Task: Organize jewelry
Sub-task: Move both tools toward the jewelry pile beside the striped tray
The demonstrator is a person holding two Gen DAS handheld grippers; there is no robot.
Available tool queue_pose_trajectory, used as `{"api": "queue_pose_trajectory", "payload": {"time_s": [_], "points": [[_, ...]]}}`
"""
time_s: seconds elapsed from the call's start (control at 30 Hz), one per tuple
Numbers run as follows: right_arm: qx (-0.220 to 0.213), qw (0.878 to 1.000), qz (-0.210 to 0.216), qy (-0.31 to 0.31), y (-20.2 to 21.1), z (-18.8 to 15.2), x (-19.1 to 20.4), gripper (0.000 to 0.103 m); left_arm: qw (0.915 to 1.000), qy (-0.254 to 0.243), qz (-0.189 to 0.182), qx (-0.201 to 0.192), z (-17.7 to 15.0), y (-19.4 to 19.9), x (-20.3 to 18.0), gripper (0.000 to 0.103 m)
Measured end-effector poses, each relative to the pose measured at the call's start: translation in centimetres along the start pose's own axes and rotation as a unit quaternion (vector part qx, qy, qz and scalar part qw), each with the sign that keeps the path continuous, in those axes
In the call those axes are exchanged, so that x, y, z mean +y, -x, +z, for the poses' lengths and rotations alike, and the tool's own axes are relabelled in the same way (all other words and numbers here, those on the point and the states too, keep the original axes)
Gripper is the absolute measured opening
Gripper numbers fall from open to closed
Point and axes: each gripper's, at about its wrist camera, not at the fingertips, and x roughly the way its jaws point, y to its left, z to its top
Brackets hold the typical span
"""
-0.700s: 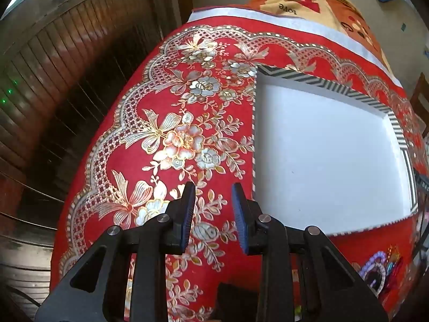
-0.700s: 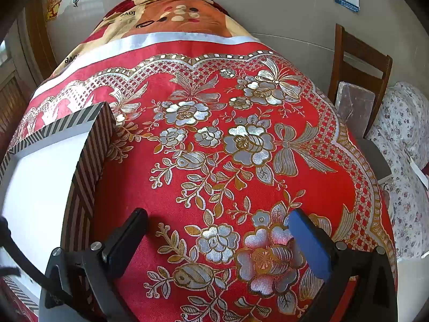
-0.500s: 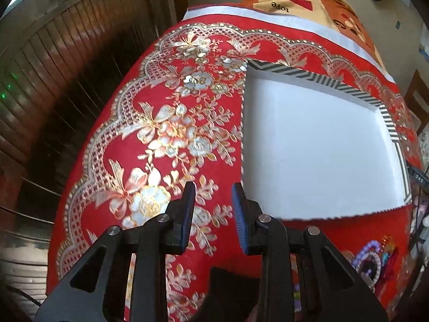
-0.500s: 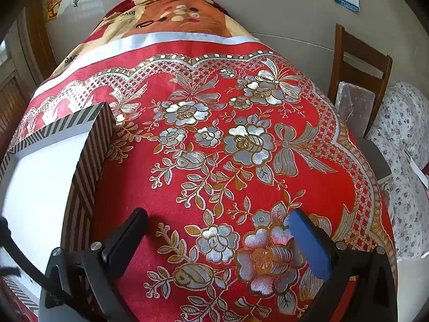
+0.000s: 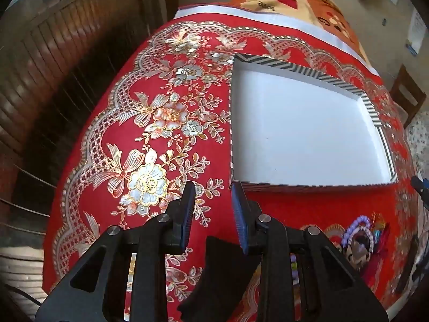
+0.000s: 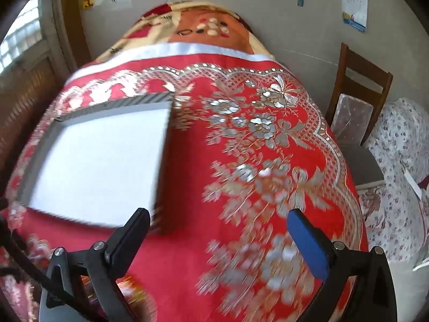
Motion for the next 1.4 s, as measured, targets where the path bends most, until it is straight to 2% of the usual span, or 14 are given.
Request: {"api": "queue_pose_trajectory", "payload": {"time_s": [0.1, 0.23, 0.4, 0.5, 0.63, 0.77, 1.07, 1.4], "points": [[-0.009, 1.000, 0.011, -0.006, 2.3, -0.6, 1.8, 0.101, 0.9999, -0.012, -0.005, -0.003, 0.0, 0.3, -0.1, 0.027], [-0.034, 0.999, -0.006, -0.006, 5.2, -1.1, 3.6, 0.101, 0.9995, -0.027, -0.007, -0.012, 0.3, 1.0, -0.3, 0.027], [-0.052, 0.998, -0.013, -0.025, 7.6, -1.9, 3.1, 0.101, 0.9986, -0.041, -0.028, -0.020, 0.6, 1.5, -0.9, 0.027], [-0.039, 0.998, -0.021, -0.041, 7.6, -1.9, 2.5, 0.101, 0.9980, -0.057, -0.023, -0.017, 0.8, 1.5, -1.4, 0.027], [-0.054, 0.997, -0.020, -0.057, 8.6, -2.2, 2.3, 0.101, 0.9968, -0.063, -0.032, -0.036, 0.6, 2.1, -1.4, 0.027], [-0.048, 0.997, -0.029, -0.047, 9.0, -2.8, 2.7, 0.101, 0.9970, -0.062, -0.041, -0.020, 0.2, 1.3, -1.3, 0.027], [-0.048, 0.996, -0.026, -0.064, 8.7, -4.3, 3.3, 0.101, 0.9958, -0.084, -0.033, -0.015, -0.6, 1.1, -1.6, 0.027], [-0.042, 0.996, -0.029, -0.067, 8.7, -5.3, 3.1, 0.101, 0.9945, -0.090, -0.052, -0.007, -1.2, 1.3, -2.5, 0.027]]}}
